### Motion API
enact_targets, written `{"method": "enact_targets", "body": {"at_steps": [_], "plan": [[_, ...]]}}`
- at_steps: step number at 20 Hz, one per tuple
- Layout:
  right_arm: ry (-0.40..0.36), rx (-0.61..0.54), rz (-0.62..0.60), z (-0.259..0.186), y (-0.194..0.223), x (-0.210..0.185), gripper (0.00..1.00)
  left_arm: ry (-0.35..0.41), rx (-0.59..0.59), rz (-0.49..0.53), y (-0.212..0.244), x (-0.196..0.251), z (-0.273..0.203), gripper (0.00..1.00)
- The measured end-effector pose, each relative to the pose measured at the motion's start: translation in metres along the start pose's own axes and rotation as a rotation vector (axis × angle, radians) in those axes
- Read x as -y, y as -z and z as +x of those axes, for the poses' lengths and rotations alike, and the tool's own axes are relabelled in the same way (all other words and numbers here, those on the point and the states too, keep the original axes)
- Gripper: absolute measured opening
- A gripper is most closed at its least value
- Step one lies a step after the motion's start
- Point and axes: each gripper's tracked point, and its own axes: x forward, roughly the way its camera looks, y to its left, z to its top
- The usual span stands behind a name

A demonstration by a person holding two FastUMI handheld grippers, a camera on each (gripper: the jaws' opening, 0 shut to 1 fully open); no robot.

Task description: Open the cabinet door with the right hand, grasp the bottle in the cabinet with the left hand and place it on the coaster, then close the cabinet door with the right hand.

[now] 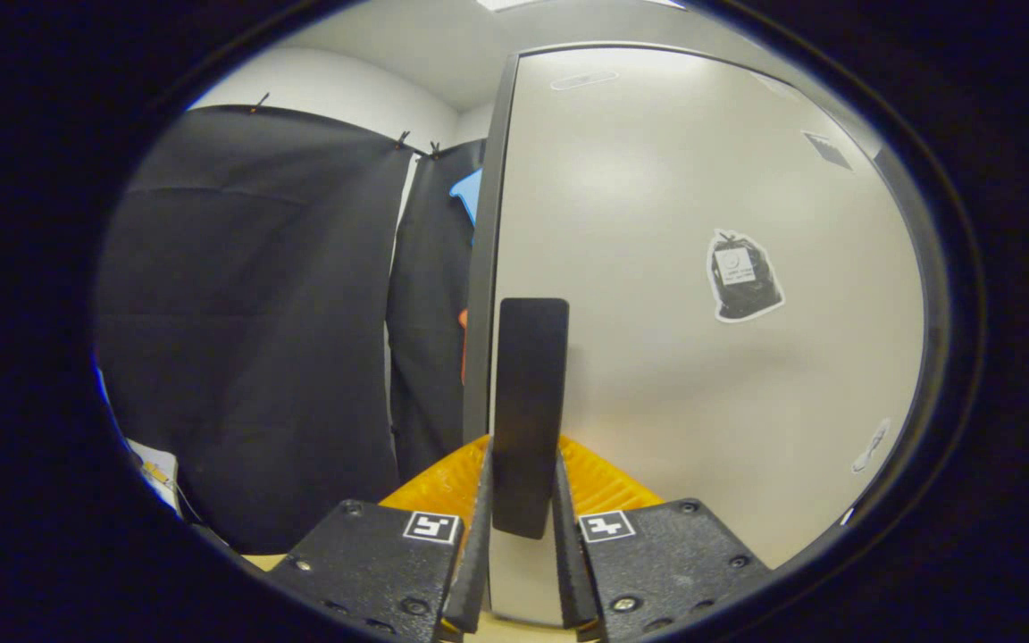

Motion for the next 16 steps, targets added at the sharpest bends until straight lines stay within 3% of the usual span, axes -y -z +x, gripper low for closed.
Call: {"method": "enact_targets", "body": {"at_steps": [4, 16], "plan": [[-0.021, -0.027, 0.016, -0.003, 0.000, 0.000, 0.21, -0.002, -0.005, -0.010, 0.000, 0.000, -0.002, 0.95], [-0.120, -0.005, 0.023, -0.050, 0.001, -0.013, 0.20, -0.001, -0.028, -0.025, 0.015, -0.011, -0.013, 0.95]]}}
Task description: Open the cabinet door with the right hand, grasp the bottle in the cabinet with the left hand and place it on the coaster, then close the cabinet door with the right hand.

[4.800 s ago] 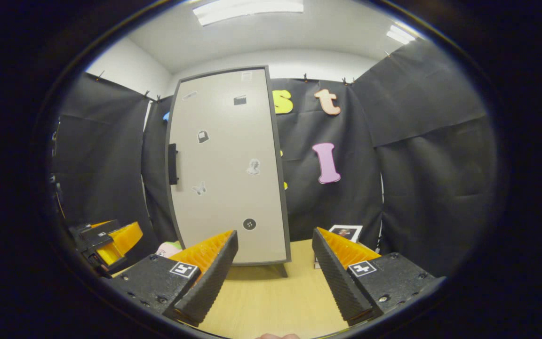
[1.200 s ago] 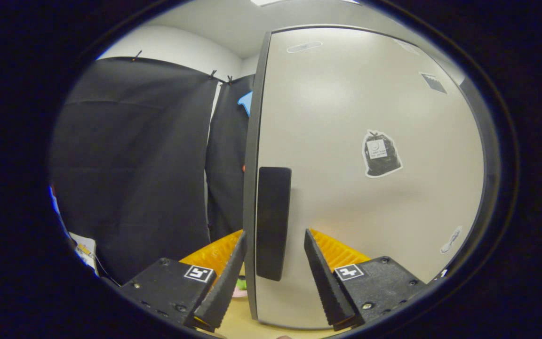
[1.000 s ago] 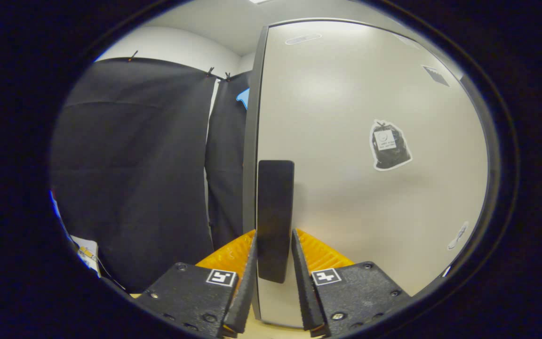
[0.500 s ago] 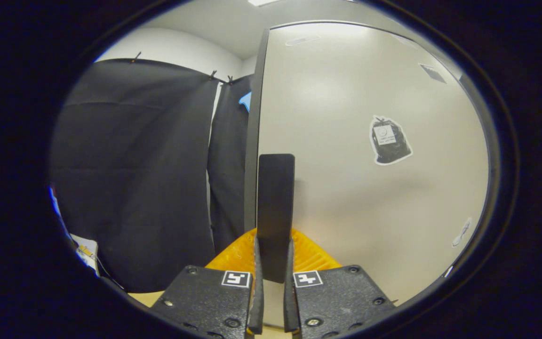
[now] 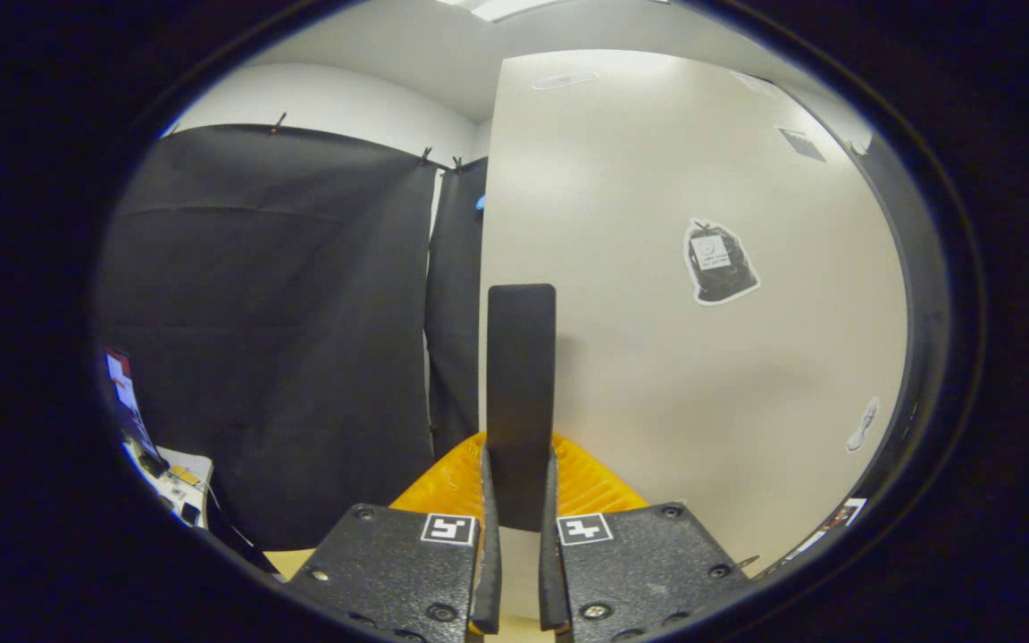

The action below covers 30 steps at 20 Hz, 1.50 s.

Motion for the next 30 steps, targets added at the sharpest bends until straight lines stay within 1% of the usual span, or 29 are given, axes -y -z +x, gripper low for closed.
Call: {"method": "enact_targets", "body": {"at_steps": [3, 6, 10, 14, 18, 22, 25, 28, 30], "plan": [[-0.017, 0.020, 0.006, -0.016, 0.001, -0.001, 0.20, 0.013, 0.006, 0.008, 0.000, 0.005, -0.004, 0.95], [-0.013, 0.033, -0.010, -0.033, 0.003, -0.001, 0.20, 0.046, 0.020, 0.001, -0.001, 0.014, -0.008, 0.95], [-0.040, 0.030, 0.008, -0.047, 0.002, 0.002, 0.20, 0.056, 0.018, 0.007, -0.001, 0.017, -0.006, 0.95], [-0.023, 0.038, 0.004, -0.061, 0.004, 0.007, 0.20, 0.062, 0.026, 0.003, -0.003, 0.017, -0.005, 0.95], [-0.009, 0.046, 0.005, -0.079, 0.004, 0.013, 0.20, 0.093, 0.025, -0.006, -0.005, 0.028, -0.002, 0.95], [0.056, 0.047, -0.003, -0.093, 0.006, 0.024, 0.20, 0.137, 0.042, -0.010, -0.010, 0.045, 0.001, 0.95], [0.112, 0.047, 0.027, -0.095, 0.008, 0.030, 0.20, 0.158, 0.046, -0.015, -0.009, 0.057, 0.005, 0.95], [0.185, 0.046, 0.014, -0.103, 0.007, 0.041, 0.19, 0.192, 0.037, -0.029, -0.006, 0.070, 0.007, 0.95], [0.238, 0.051, -0.010, -0.104, 0.008, 0.044, 0.19, 0.201, 0.035, -0.033, -0.005, 0.077, 0.007, 0.95]]}}
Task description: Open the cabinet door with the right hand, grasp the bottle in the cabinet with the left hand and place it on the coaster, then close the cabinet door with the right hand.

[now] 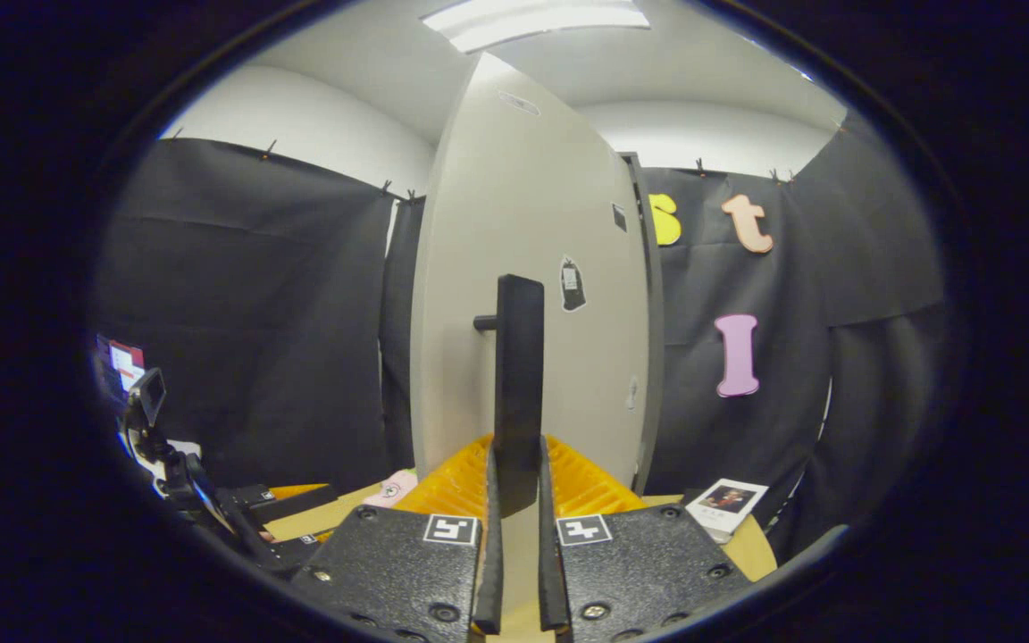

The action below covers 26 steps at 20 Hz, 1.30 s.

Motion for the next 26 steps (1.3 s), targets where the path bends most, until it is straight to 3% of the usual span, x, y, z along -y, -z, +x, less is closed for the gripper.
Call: {"method": "enact_targets", "body": {"at_steps": [4, 7, 12, 21, 24, 26], "plan": [[0.107, 0.002, 0.024, -0.002, 0.001, 0.009, 0.15, 0.021, -0.018, -0.011, 0.007, 0.011, 0.003, 0.95], [0.195, 0.017, 0.028, -0.015, 0.001, 0.042, 0.09, 0.030, -0.016, -0.009, 0.006, 0.020, 0.003, 0.95], [0.279, 0.016, 0.038, -0.025, 0.001, 0.084, 0.06, 0.032, -0.036, -0.002, 0.013, 0.025, 0.004, 0.95], [0.267, 0.001, 0.023, -0.030, 0.003, 0.098, 0.04, 0.026, -0.031, -0.002, 0.009, 0.028, 0.011, 0.95], [0.227, 0.004, 0.053, -0.047, 0.007, 0.096, 0.04, 0.026, -0.027, 0.008, 0.007, 0.027, 0.016, 0.95], [0.262, -0.014, 0.065, -0.059, 0.022, 0.107, 0.07, 0.025, -0.019, 0.027, 0.004, 0.026, 0.023, 0.95]]}}
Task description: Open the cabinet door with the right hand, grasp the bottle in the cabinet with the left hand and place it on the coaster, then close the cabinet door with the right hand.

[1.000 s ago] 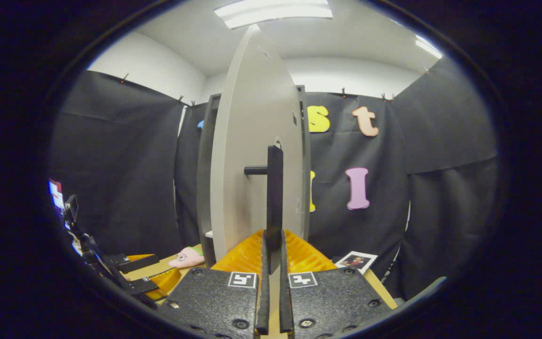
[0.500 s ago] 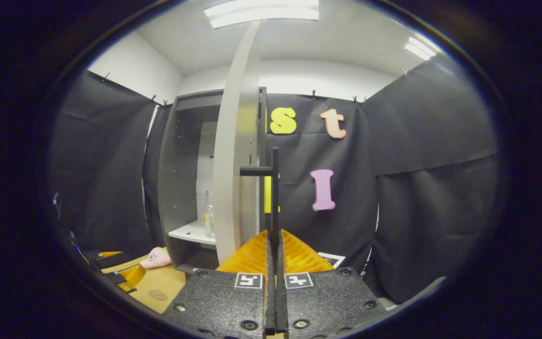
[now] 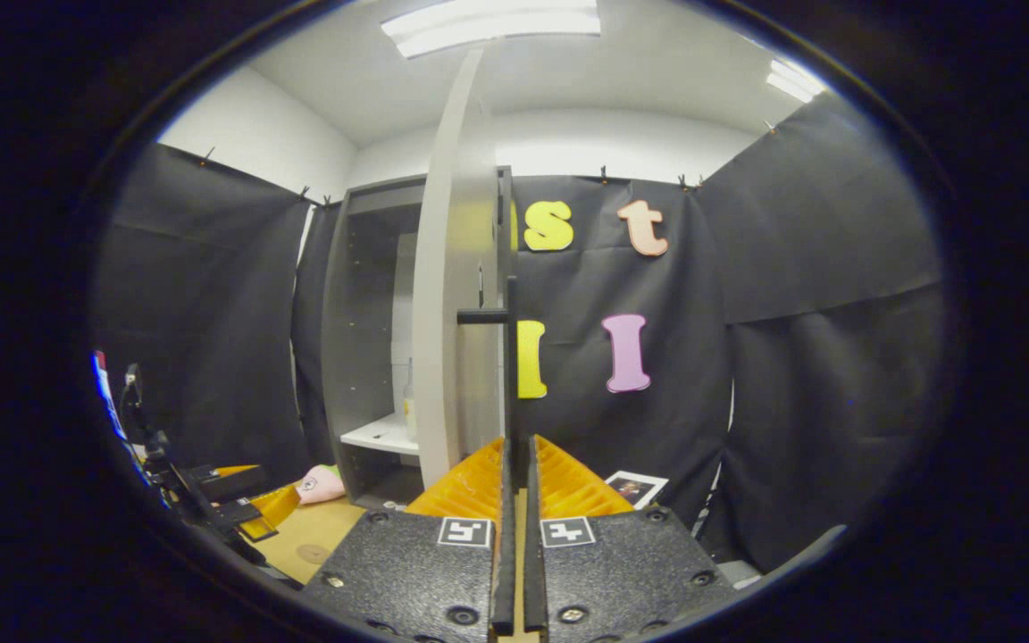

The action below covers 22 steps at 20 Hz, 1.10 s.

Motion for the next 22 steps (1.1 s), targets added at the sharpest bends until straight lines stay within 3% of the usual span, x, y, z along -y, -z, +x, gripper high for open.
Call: {"method": "enact_targets", "body": {"at_steps": [2, 3, 5, 6, 7, 11, 15, 22], "plan": [[0.049, -0.005, 0.001, -0.004, 0.010, 0.017, 0.06, 0.011, 0.016, 0.006, -0.006, 0.002, 0.009, 0.95], [0.030, -0.015, 0.009, -0.005, 0.016, 0.014, 0.10, 0.040, 0.025, -0.012, -0.009, 0.008, 0.015, 0.95], [0.029, -0.051, 0.021, -0.004, 0.030, 0.016, 0.36, 0.098, 0.055, -0.057, -0.022, 0.020, 0.029, 0.95], [0.048, -0.061, 0.022, -0.002, 0.034, 0.022, 0.42, 0.108, 0.066, -0.073, -0.030, 0.021, 0.035, 0.95], [0.067, -0.064, 0.025, -0.001, 0.036, 0.027, 0.55, 0.106, 0.072, -0.080, -0.036, 0.021, 0.044, 0.95], [0.075, -0.019, 0.086, 0.008, 0.033, 0.029, 0.78, 0.086, 0.104, -0.060, -0.054, 0.020, 0.086, 0.95], [0.083, -0.023, 0.070, 0.012, 0.035, 0.036, 0.82, 0.083, 0.166, -0.024, -0.074, 0.021, 0.129, 0.95], [0.085, -0.032, 0.058, 0.014, 0.036, 0.039, 0.82, 0.081, 0.155, -0.002, -0.097, 0.014, 0.221, 0.95]]}}
